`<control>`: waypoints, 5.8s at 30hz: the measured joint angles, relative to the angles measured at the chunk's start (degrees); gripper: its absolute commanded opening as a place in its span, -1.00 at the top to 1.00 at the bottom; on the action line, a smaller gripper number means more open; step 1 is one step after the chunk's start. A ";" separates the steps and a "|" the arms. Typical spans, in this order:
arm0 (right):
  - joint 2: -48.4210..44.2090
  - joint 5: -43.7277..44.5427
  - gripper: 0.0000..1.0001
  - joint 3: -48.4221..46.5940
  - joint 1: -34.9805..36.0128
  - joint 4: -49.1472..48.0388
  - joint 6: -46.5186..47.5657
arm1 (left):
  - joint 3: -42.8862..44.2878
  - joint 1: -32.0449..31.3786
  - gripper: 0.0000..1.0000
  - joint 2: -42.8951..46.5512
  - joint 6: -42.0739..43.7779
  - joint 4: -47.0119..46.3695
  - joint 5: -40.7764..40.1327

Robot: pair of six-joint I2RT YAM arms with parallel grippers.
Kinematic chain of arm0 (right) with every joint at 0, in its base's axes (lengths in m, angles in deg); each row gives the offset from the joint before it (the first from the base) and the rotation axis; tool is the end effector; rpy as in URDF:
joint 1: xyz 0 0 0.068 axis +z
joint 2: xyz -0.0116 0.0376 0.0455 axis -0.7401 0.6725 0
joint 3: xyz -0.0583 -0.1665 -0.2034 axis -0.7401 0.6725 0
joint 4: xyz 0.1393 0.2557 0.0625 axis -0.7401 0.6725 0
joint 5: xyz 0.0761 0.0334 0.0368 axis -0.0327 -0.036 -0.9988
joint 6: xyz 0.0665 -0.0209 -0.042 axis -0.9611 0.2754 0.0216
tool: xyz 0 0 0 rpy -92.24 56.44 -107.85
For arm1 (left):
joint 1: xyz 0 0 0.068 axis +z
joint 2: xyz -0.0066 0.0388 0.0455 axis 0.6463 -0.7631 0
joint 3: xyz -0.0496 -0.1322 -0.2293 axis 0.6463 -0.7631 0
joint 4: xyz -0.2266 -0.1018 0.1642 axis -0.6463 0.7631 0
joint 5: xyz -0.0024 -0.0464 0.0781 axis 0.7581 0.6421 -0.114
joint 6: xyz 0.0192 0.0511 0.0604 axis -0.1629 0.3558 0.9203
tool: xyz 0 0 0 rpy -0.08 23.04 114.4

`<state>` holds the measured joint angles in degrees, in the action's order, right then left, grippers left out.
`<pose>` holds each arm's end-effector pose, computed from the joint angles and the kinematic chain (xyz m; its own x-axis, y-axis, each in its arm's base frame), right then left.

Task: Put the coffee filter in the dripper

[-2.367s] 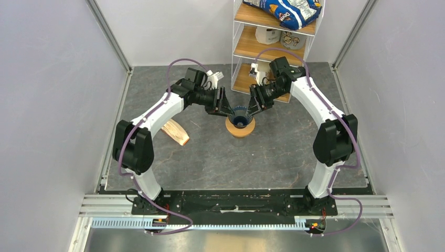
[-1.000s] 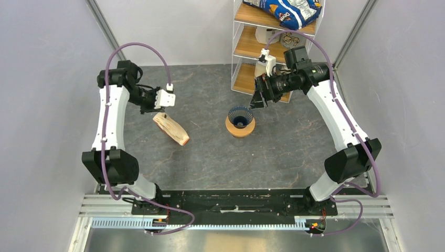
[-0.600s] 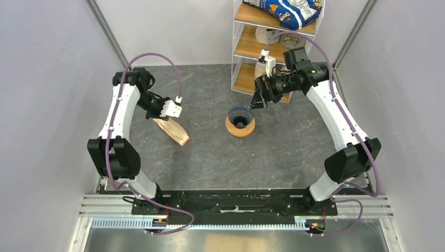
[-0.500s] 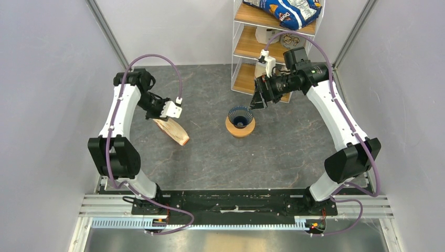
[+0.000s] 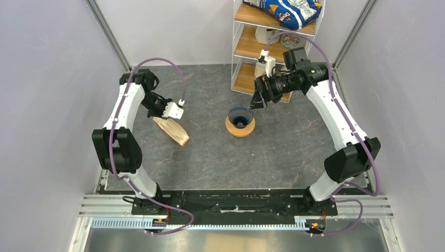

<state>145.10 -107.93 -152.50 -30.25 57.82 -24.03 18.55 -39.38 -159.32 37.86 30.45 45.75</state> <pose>0.3514 0.1624 0.3719 -0.6832 -0.3070 -0.6626 -0.7024 0.5243 0.4814 0.3490 -0.0230 0.2568 0.3551 0.8625 -0.3605 0.9339 -0.3100 0.1781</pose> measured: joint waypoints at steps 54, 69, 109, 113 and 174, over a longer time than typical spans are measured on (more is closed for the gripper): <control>0.15 0.44 -0.94 0.00 0.00 0.00 -0.11 | 1.60 -2.84 0.65 -4.07 2.93 -1.20 -6.86; 1.11 0.44 -0.94 0.00 0.00 0.00 -0.13 | 1.29 -2.84 0.58 -5.05 2.93 -1.53 -7.08; 2.84 0.39 -0.98 -0.04 -0.04 0.04 -0.55 | -0.63 -2.84 0.75 -6.69 2.97 -4.39 -8.61; 2.84 0.39 -0.98 -0.09 -0.04 0.04 -0.55 | -1.14 -2.84 0.87 -6.75 2.99 -4.57 -8.66; 3.69 -5.01 -0.85 -0.96 -0.02 0.20 -0.33 | 6.91 -2.84 0.96 7.21 6.91 8.02 -3.32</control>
<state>148.79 -112.94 -153.46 -30.27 58.02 -24.36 25.46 -42.22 -152.10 44.77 38.47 42.43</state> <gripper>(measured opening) 0.928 0.030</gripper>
